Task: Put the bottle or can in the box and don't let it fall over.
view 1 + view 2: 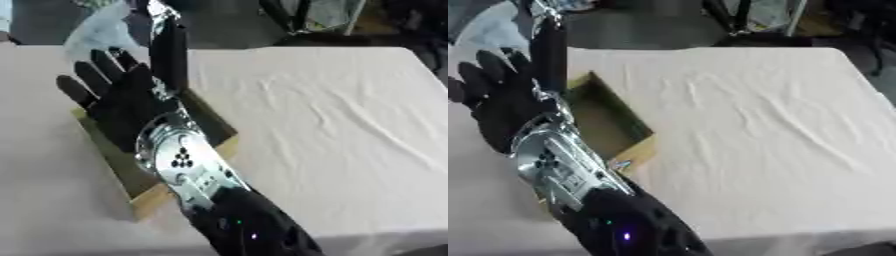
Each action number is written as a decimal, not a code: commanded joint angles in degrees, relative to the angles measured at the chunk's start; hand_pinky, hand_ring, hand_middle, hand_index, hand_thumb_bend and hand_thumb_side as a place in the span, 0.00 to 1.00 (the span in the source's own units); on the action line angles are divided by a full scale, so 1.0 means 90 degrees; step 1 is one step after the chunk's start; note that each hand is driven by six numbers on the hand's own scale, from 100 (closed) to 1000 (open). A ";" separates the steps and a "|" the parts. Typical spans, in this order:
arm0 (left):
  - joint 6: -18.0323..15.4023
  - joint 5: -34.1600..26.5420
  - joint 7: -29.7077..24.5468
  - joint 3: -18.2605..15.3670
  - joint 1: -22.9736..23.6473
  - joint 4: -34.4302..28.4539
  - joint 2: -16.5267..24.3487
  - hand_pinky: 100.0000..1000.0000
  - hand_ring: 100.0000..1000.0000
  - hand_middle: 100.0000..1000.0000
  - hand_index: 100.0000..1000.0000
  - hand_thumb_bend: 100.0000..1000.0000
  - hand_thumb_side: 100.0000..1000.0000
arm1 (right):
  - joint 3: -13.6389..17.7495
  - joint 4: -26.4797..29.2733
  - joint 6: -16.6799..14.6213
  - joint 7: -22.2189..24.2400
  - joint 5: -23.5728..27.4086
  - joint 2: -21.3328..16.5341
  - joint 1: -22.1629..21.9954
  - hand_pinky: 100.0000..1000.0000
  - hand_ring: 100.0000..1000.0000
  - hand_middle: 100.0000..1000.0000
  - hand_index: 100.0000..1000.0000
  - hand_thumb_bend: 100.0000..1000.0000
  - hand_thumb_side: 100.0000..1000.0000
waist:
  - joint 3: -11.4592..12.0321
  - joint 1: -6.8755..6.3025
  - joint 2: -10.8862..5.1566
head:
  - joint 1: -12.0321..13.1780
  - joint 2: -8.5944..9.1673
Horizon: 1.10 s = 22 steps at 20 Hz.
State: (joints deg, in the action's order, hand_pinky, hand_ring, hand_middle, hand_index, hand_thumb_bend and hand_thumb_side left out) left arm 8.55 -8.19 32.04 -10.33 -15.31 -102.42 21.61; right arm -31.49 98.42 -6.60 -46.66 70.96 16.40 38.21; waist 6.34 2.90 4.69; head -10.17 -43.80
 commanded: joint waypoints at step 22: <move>0.0019 -0.0011 0.0068 -0.0107 -0.0048 -0.0111 0.0147 0.57 0.66 0.59 0.76 0.00 0.72 | 0.0252 -0.2220 -0.1476 0.0509 0.0636 -0.0083 -0.0475 0.00 0.00 0.00 0.87 0.54 0.92 | -0.0116 -0.0081 -0.0001 | 0.0225 -0.0035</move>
State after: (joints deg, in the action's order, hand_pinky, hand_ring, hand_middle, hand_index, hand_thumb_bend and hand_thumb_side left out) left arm 8.73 -8.23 32.44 -10.67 -15.22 -102.43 21.62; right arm -29.77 78.31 -19.17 -42.42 76.42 15.72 33.19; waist 5.32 2.65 5.22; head -8.40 -43.80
